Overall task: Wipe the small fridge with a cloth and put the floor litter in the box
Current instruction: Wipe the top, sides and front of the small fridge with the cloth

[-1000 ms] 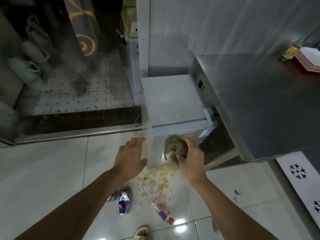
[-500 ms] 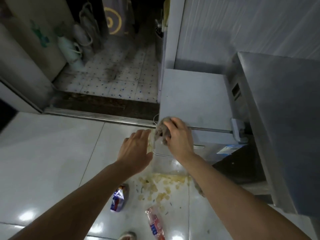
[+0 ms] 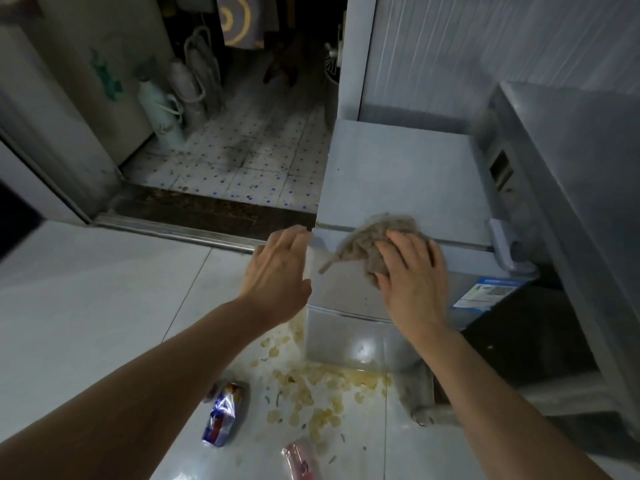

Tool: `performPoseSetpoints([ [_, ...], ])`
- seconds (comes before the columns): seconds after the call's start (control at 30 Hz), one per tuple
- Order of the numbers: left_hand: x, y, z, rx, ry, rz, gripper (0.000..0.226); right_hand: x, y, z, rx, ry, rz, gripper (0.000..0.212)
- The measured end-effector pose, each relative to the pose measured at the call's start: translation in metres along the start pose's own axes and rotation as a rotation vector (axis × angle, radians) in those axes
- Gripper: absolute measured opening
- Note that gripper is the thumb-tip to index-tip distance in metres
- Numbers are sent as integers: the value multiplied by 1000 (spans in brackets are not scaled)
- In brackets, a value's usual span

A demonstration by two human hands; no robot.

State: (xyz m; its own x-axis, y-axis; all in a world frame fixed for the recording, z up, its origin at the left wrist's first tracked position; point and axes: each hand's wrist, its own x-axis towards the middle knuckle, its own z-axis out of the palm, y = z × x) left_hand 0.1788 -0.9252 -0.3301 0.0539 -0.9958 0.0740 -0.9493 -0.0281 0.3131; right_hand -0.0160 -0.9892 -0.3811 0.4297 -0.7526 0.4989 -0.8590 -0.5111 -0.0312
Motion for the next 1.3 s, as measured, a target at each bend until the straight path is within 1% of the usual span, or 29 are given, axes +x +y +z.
performPoseSetpoints([
  [0.07, 4, -1, 8, -3, 40, 40, 67, -7, 4, 2, -17, 35, 66, 48],
  [0.17, 13, -6, 20, -18, 111, 95, 58, -4, -8, 13, 10, 135, 131, 38],
  [0.23, 16, -13, 31, -74, 192, 102, 51, 5, -26, 22, 37, 194, 103, 29],
  [0.27, 17, -16, 37, -103, 251, 118, 48, 10, -34, 26, 49, 207, 67, 28],
  [0.37, 19, -24, 55, -138, 400, 183, 48, 20, -47, 32, 27, 206, -25, 34],
  [0.43, 23, -25, 63, -137, 492, 218, 44, 17, -37, 34, -39, 206, -85, 32],
  [0.5, 26, -25, 69, -135, 575, 240, 39, 10, -18, 35, -81, 213, -99, 36],
  [0.6, 29, -26, 80, -125, 669, 255, 34, -7, 10, 33, -86, 258, -35, 41],
  [0.73, 34, -29, 91, -62, 772, 288, 29, -33, 50, 23, -129, 291, 74, 35],
  [0.8, 36, -29, 93, -41, 810, 287, 27, -43, 68, 17, -131, 313, 142, 32],
  [0.87, 36, -29, 96, -10, 840, 282, 27, -49, 82, 18, -157, 350, 197, 33],
  [0.97, 37, -26, 99, 84, 876, 241, 26, -47, 87, 23, -164, 433, 239, 27],
  [1.03, 38, -19, 100, 158, 897, 249, 23, -44, 80, 27, -139, 504, 212, 33],
  [1.17, 45, 25, 118, 250, 863, 474, 32, -42, 71, 37, -130, 617, 87, 33],
  [1.23, 48, 51, 131, 200, 838, 503, 35, -45, 81, 42, -150, 656, 51, 36],
  [1.3, 51, 62, 140, 125, 862, 477, 36, -53, 98, 48, -179, 726, 61, 40],
])
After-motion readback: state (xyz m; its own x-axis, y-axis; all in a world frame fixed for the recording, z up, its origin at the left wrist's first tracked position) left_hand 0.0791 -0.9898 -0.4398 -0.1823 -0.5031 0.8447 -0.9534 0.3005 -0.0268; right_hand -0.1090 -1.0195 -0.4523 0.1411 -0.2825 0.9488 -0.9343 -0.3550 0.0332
